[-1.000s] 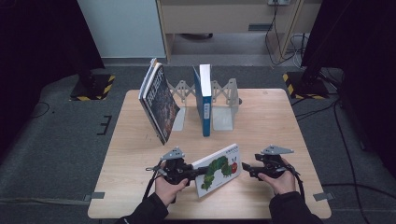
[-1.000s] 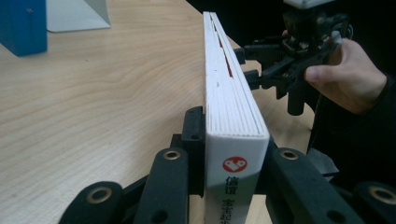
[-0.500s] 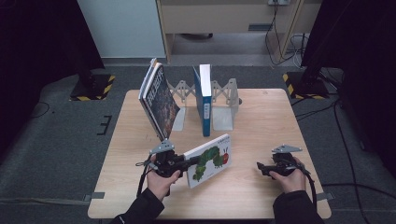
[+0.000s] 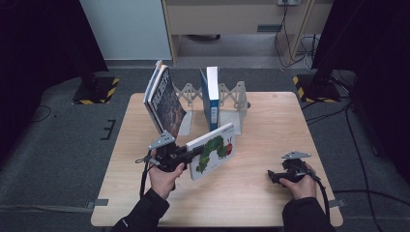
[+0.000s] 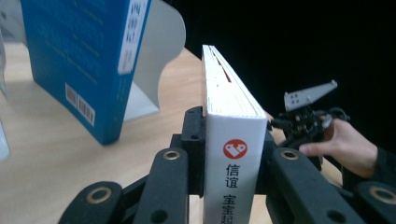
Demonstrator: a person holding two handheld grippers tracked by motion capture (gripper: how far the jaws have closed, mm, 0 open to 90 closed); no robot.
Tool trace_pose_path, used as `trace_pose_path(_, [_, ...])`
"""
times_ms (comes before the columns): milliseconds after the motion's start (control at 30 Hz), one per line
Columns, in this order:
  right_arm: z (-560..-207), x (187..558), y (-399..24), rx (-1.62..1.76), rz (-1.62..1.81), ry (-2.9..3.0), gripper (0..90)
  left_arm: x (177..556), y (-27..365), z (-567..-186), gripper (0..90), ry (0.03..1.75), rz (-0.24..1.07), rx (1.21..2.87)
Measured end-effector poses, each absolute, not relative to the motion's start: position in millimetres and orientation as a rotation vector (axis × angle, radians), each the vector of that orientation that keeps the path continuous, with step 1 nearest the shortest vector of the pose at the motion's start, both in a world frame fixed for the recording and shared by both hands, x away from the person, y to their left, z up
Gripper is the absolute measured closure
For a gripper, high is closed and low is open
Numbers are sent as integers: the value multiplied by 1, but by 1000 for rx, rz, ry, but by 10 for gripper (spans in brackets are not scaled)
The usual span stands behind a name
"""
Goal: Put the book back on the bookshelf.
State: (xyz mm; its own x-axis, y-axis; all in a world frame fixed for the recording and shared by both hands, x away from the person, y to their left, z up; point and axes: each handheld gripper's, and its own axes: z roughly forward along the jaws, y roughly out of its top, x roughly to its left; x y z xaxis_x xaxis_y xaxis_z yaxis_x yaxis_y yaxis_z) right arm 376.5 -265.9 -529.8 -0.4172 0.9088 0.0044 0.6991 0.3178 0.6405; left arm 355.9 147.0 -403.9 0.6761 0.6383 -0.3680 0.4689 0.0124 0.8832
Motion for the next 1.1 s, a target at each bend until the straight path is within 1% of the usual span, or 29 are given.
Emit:
trace_pose_path(300, [-535,375,-268,1427,843,2194,31,372,137,-391,744,936,265,1592])
trace_pose_path(433, [-539,374,-268,1409,882,2162,4,378,133,-389,744,955,288,1575])
trace_pose_path(667, [-539,374,-268,1409,887,2156,3,389,125,-390,744,969,285,1540])
trace_pose_path(800, [-539,374,-268,1408,888,2155,4,393,117,-389,744,980,327,1541])
trace_pose_path(1100, [-539,374,-268,1408,888,2155,4,406,104,-393,744,999,364,1529])
